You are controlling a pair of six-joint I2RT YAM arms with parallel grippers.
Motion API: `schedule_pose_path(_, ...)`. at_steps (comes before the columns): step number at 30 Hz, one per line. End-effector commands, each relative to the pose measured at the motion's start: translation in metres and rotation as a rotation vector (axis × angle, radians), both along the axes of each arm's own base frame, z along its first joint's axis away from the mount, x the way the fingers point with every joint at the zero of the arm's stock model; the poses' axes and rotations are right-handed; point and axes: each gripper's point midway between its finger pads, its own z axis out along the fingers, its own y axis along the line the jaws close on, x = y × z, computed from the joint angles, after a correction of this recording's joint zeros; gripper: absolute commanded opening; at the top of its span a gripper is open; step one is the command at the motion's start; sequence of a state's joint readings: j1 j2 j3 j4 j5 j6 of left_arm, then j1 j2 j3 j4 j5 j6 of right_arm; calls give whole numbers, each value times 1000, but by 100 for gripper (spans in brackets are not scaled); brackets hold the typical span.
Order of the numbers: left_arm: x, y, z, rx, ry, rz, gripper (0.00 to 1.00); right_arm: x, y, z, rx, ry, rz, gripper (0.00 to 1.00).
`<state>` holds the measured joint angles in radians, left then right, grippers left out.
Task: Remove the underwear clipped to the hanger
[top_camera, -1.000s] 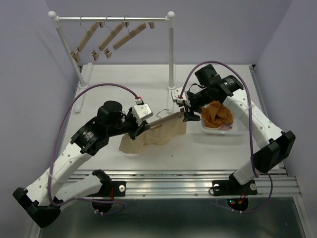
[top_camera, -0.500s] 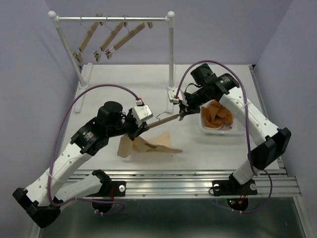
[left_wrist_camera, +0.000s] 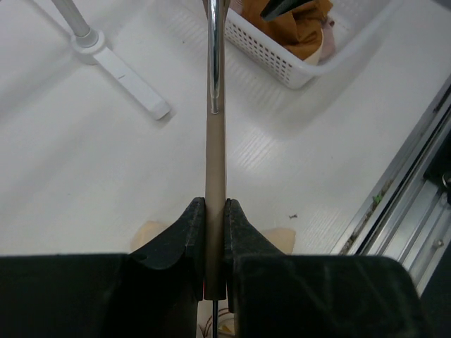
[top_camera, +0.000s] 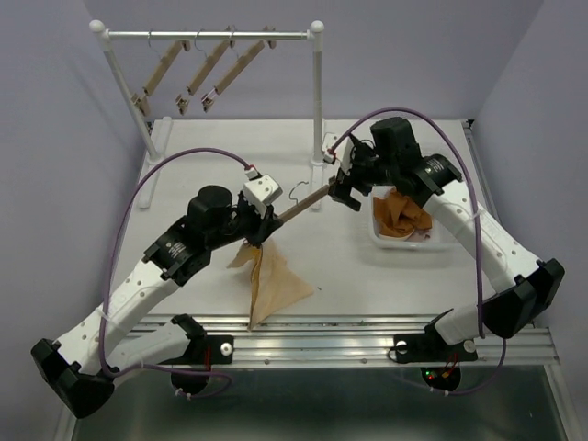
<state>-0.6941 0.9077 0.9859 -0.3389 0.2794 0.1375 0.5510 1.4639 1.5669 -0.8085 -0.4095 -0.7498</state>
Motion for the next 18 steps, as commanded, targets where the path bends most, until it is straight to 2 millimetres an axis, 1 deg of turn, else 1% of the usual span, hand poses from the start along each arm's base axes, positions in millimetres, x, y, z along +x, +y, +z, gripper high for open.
schedule_pose_path(1, 27, -12, 31, -256, -4, 163, 0, 37, -6, 69, 281, -137, -330, 100)
schedule_pose_path(2, 32, -15, 33, -305, -8, 184, 0, 41, -4, 83, 361, -165, -360, 100)
schedule_pose_path(3, 33, -18, 32, -354, 29, 198, 0, 39, -6, 85, 461, -146, -419, 100)
schedule_pose_path(4, 37, -20, 39, -396, 22, 212, 0, 36, -5, 89, 513, -141, -428, 100)
schedule_pose_path(5, 39, -21, 42, -424, 29, 223, 0, 33, -4, 91, 563, -128, -437, 100)
schedule_pose_path(6, 39, -22, 46, -464, 45, 235, 0, 28, -7, 89, 652, -61, -499, 100)
schedule_pose_path(7, 41, -22, 52, -510, 36, 246, 0, 29, -9, 100, 723, -65, -529, 100)
schedule_pose_path(9, 39, -23, 61, -563, 25, 234, 0, 27, -9, 100, 801, -5, -578, 100)
schedule_pose_path(10, 37, -25, 62, -599, 52, 229, 0, 25, -8, 102, 872, 33, -593, 100)
schedule_pose_path(11, 36, -25, 73, -646, 30, 213, 0, 24, -6, 104, 915, 53, -591, 100)
schedule_pose_path(12, 37, -25, 76, -670, 29, 218, 0, 17, 1, 104, 949, 93, -552, 100)
schedule_pose_path(13, 39, -23, 82, -739, 45, 237, 0, 10, 7, 104, 1017, 153, -525, 100)
schedule_pose_path(16, 43, -25, 90, -856, 84, 240, 0, -6, 22, 106, 1139, 285, -439, 100)
schedule_pose_path(18, 46, -25, 92, -879, 96, 252, 0, -3, 18, 109, 1192, 297, -471, 100)
